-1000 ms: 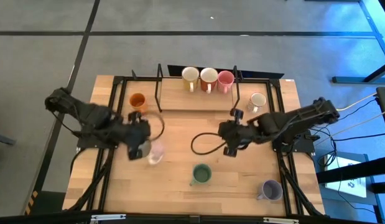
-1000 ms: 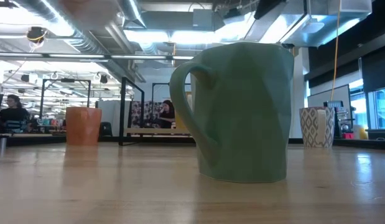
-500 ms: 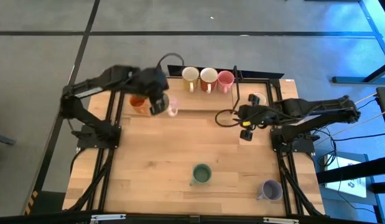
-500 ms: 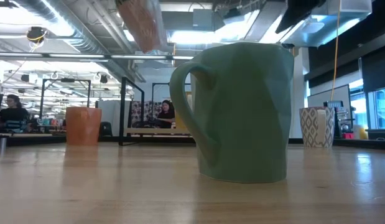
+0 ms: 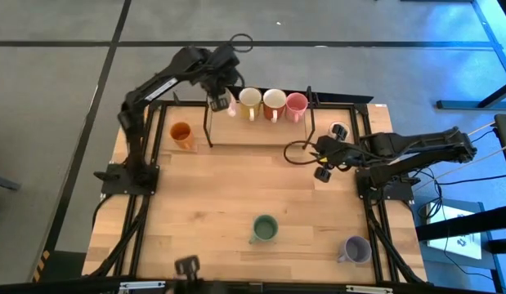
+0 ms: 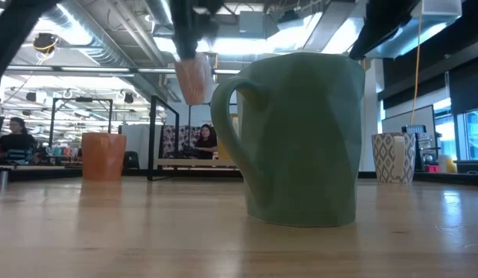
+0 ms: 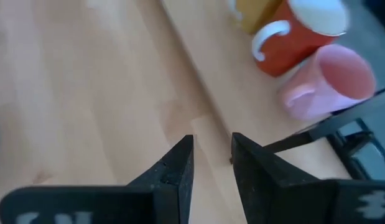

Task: Place coffee mugs
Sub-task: Put the orange patterned mug on the shelf

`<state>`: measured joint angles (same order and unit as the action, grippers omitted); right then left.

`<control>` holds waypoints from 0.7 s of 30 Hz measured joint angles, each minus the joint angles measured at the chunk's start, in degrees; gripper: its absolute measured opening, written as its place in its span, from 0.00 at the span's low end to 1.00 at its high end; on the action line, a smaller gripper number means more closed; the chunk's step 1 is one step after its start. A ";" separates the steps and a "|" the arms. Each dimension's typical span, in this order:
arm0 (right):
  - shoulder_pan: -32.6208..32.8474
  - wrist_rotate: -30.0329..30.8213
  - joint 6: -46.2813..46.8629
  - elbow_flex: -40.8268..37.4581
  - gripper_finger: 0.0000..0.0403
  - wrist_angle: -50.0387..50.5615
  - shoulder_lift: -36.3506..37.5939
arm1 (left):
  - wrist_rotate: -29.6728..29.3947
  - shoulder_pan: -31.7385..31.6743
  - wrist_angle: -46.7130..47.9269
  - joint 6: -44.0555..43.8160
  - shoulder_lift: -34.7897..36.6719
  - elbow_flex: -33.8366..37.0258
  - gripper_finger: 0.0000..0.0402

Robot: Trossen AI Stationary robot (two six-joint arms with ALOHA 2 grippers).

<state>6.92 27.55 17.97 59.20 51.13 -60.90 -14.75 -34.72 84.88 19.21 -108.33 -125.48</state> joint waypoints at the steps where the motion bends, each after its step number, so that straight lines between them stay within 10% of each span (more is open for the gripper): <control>1: -0.43 0.35 0.15 -0.27 0.24 -0.24 0.00 | -0.19 -0.75 -0.21 1.42 -1.75 -1.42 0.05; 21: -7.37 -7.67 -0.24 -4.59 0.24 -1.81 -0.04 | 6.05 -4.99 0.31 9.91 -15.40 -6.59 0.05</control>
<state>-0.45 19.88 17.74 54.61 49.32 -60.95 -8.70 -39.71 85.18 29.12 -123.74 -132.07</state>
